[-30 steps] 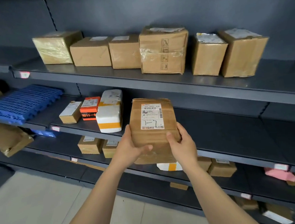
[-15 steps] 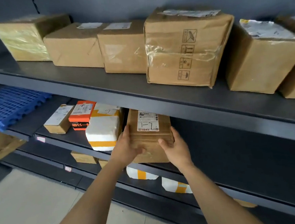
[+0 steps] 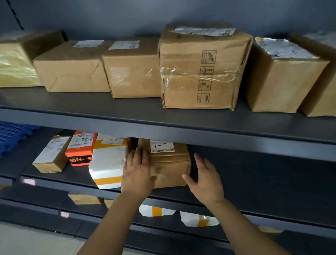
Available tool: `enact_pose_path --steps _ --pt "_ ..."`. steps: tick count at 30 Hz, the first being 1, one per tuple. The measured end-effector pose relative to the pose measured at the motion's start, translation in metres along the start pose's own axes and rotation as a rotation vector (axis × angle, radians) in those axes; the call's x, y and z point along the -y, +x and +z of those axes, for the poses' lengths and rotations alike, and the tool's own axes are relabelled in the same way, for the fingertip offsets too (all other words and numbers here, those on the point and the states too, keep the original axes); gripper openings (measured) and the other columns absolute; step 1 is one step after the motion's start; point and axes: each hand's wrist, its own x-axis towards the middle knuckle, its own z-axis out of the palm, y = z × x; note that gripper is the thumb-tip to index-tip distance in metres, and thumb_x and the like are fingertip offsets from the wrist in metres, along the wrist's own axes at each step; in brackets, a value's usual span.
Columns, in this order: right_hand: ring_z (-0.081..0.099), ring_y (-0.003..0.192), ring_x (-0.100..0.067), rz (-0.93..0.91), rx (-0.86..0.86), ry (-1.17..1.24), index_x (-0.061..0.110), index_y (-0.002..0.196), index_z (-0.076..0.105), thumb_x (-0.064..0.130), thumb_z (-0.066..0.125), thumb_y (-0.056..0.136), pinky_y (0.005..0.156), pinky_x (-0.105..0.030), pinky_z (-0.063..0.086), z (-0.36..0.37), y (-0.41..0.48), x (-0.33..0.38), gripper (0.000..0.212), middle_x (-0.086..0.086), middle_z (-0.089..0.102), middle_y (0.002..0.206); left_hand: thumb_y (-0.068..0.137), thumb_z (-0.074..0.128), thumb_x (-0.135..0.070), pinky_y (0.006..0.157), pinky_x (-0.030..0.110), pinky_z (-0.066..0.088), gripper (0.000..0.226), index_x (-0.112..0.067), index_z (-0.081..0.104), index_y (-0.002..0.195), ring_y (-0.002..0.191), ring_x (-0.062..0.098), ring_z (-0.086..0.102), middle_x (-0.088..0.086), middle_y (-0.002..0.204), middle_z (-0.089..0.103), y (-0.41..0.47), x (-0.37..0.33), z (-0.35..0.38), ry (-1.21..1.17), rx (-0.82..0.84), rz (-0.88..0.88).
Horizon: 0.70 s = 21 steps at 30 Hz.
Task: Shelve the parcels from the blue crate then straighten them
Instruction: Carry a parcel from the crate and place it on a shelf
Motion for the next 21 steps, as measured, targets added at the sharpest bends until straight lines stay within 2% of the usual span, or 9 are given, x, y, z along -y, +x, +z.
enact_pose_path --steps 5,8,12,14,18,21 --pt "0.042 0.134 -0.029 0.062 -0.171 -0.077 0.013 0.144 0.043 0.033 0.074 0.081 0.101 -0.047 0.04 -0.016 -0.046 0.0 0.073 -0.011 0.047 0.144 0.086 0.062 -0.034 0.117 0.041 0.015 0.083 -0.014 0.016 0.152 0.144 0.027 0.016 0.006 0.156 0.021 -0.025 -0.008 -0.013 0.049 -0.048 0.183" --pt "0.035 0.139 -0.025 0.126 -0.234 -0.134 0.016 0.146 0.039 0.033 0.072 0.083 0.107 -0.045 0.034 -0.033 -0.083 0.006 0.073 -0.007 0.041 0.149 0.085 0.061 -0.027 0.117 0.041 0.02 0.08 -0.013 0.019 0.151 0.142 0.027 0.02 0.006 0.153 0.026 -0.042 -0.014 -0.021 0.038 -0.064 0.318" --pt "0.033 0.14 -0.027 0.248 -0.325 -0.174 0.016 0.146 0.039 0.03 0.073 0.083 0.109 -0.047 0.033 -0.055 -0.153 0.011 0.073 -0.008 0.04 0.15 0.09 0.055 -0.017 0.117 0.042 0.011 0.076 -0.012 0.012 0.153 0.146 0.027 0.012 0.007 0.157 0.018 -0.082 -0.034 -0.033 0.006 -0.02 0.483" --pt "0.032 0.141 -0.027 0.333 -0.339 -0.217 0.017 0.146 0.039 0.03 0.072 0.083 0.109 -0.047 0.032 -0.068 -0.193 0.012 0.072 -0.007 0.039 0.15 0.089 0.054 -0.013 0.117 0.041 0.011 0.075 -0.013 0.014 0.152 0.146 0.025 0.01 0.006 0.158 0.018 -0.105 -0.05 -0.039 0.004 -0.039 0.584" --pt "0.045 0.131 -0.033 0.48 -0.408 -0.295 0.014 0.139 0.048 0.026 0.078 0.074 0.097 -0.049 0.042 -0.097 -0.274 0.002 0.073 -0.011 0.05 0.14 0.086 0.06 -0.017 0.116 0.042 0.018 0.073 -0.013 0.024 0.15 0.145 0.027 0.017 0.006 0.155 0.026 -0.151 -0.087 -0.047 -0.051 -0.073 0.778" --pt "0.037 0.137 -0.03 0.618 -0.443 -0.343 0.016 0.144 0.043 0.026 0.074 0.078 0.105 -0.047 0.036 -0.121 -0.336 -0.003 0.074 -0.008 0.044 0.147 0.084 0.065 -0.021 0.116 0.042 0.021 0.076 -0.015 0.026 0.148 0.144 0.026 0.02 0.005 0.154 0.029 -0.192 -0.122 -0.058 -0.074 -0.094 0.929"
